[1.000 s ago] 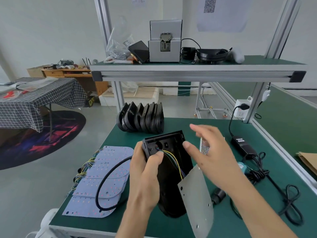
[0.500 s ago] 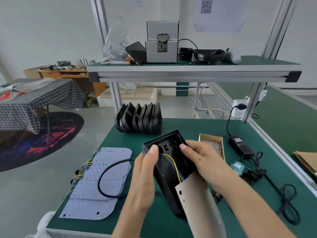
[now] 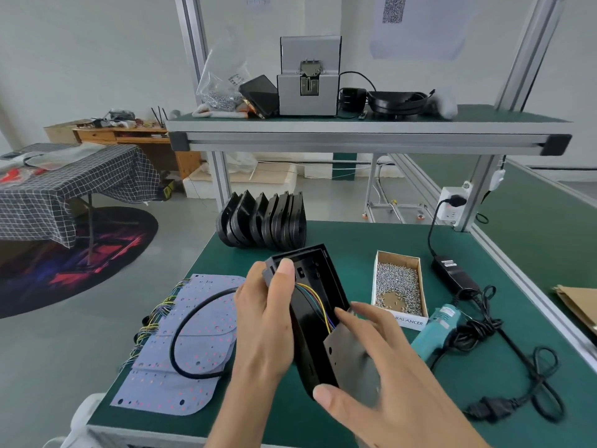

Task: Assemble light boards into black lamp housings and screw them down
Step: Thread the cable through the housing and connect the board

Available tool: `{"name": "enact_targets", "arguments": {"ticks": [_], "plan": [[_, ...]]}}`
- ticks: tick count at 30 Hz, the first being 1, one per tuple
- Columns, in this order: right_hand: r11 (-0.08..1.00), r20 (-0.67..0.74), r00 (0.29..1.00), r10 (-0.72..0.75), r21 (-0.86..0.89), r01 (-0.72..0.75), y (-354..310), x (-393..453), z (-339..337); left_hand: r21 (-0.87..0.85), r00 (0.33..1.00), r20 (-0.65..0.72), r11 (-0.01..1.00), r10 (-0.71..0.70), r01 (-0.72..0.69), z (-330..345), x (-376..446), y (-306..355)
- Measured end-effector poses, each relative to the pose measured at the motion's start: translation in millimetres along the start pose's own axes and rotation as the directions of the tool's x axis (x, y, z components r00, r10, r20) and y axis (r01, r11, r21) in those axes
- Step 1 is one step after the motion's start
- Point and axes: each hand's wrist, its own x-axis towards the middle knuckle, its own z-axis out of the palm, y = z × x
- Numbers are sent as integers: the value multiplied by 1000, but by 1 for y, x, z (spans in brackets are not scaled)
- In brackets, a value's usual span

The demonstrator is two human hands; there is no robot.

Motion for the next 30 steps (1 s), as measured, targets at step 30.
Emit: {"name": "enact_targets", "arguments": {"ticks": [30], "plan": [[826,365,880,303,360,-434,15,26,-78,223,959,264,974,-107,48,-19,4,-12]]}}
